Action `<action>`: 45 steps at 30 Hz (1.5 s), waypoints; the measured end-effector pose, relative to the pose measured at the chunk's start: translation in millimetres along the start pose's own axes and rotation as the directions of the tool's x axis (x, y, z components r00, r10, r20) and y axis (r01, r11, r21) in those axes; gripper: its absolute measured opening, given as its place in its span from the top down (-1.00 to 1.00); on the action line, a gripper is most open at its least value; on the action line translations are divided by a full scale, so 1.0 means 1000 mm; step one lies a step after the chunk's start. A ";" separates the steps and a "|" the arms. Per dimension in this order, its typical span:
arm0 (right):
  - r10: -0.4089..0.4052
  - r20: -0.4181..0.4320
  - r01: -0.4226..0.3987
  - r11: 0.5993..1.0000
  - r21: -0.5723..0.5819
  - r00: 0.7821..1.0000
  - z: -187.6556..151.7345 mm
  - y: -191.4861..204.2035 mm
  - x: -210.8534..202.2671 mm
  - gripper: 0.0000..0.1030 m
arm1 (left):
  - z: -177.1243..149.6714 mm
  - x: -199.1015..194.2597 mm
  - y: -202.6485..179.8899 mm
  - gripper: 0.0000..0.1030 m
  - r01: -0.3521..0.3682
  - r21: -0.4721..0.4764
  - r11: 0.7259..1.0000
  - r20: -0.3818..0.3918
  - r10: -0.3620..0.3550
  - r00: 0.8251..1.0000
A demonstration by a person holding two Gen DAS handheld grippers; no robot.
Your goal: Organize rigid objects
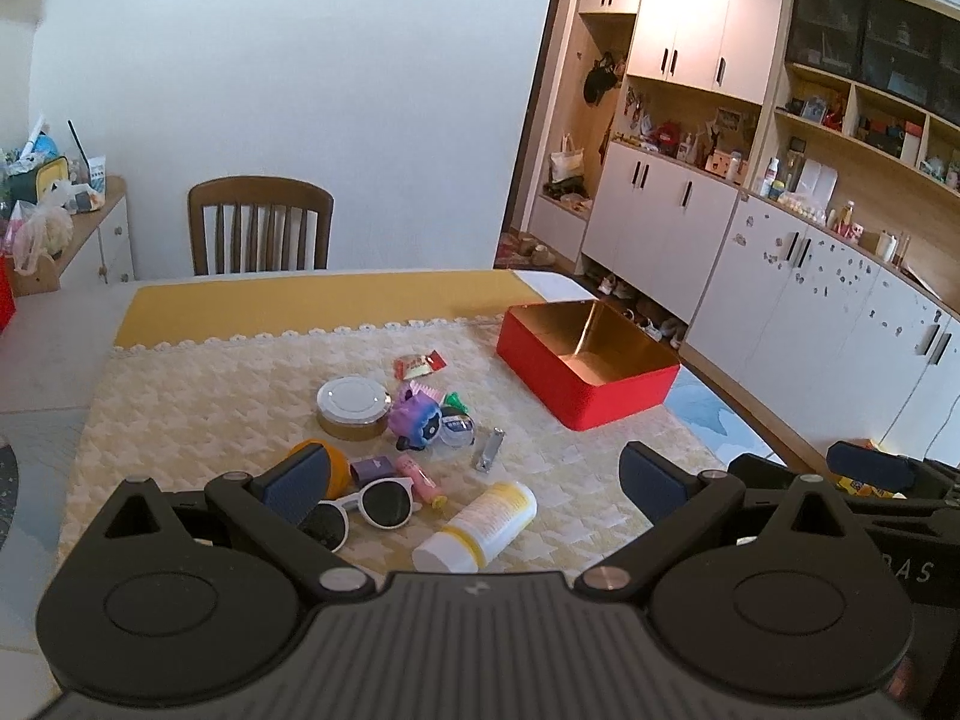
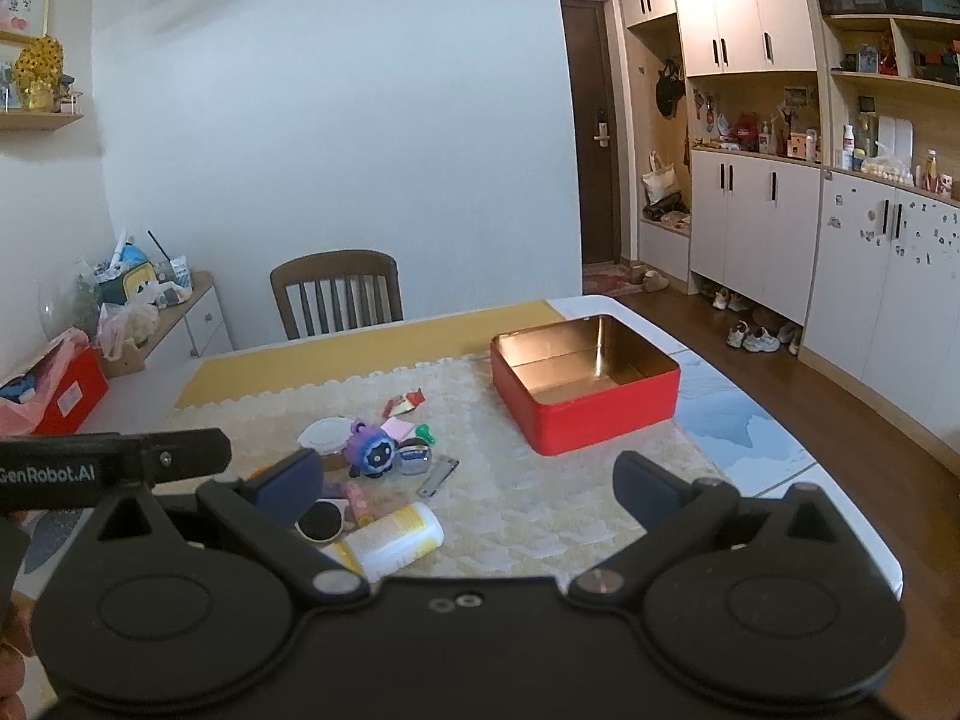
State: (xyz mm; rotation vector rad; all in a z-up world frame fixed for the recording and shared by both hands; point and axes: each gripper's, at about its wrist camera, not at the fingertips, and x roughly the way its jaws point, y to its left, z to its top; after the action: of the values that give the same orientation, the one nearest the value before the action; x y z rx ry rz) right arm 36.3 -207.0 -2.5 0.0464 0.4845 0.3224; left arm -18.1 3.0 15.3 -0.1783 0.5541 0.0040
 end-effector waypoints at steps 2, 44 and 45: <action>0.005 0.005 -0.005 1.000 -0.004 1.000 -0.001 0.001 -0.003 -1.00 | 0.000 -0.002 0.001 -1.00 -0.008 -0.003 1.000 0.000 0.008 1.000; 0.004 0.046 -0.003 0.999 -0.033 0.999 0.002 0.013 -0.009 -1.00 | 0.006 -0.009 0.011 -1.00 0.018 -0.039 0.999 0.022 -0.017 1.000; 0.005 0.046 -0.004 0.999 -0.036 0.999 0.002 0.013 -0.009 -1.00 | 0.006 -0.008 0.012 -1.00 0.016 -0.038 0.999 0.022 -0.015 1.000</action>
State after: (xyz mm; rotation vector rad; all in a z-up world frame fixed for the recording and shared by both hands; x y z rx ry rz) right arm 26.2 -197.0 4.7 0.0198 0.4331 0.3337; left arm -21.8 15.8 22.8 -0.2193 0.5310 0.0014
